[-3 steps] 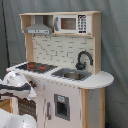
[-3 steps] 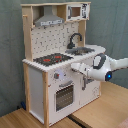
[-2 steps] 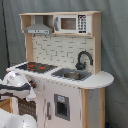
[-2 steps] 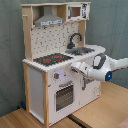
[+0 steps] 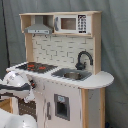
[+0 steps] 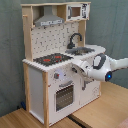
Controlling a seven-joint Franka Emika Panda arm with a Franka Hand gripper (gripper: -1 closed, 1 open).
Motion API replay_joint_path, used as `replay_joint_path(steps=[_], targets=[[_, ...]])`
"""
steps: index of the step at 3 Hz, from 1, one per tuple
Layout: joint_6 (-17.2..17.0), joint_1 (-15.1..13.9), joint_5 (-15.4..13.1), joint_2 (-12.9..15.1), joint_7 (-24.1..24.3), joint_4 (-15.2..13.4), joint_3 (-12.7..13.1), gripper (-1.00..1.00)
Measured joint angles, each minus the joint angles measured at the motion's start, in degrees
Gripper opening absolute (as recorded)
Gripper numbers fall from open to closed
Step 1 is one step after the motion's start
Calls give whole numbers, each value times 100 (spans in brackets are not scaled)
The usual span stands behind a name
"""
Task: Play with the kitchen
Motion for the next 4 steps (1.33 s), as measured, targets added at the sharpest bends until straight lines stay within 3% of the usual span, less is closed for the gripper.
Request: replay_joint_path(steps=[2,3,4], targets=[[-50,21,0,-71,1127,33,23,-100],[-50,30,0,-71,1128,46,24,100],[-54,69,0,-73,1153,106,57,100]])
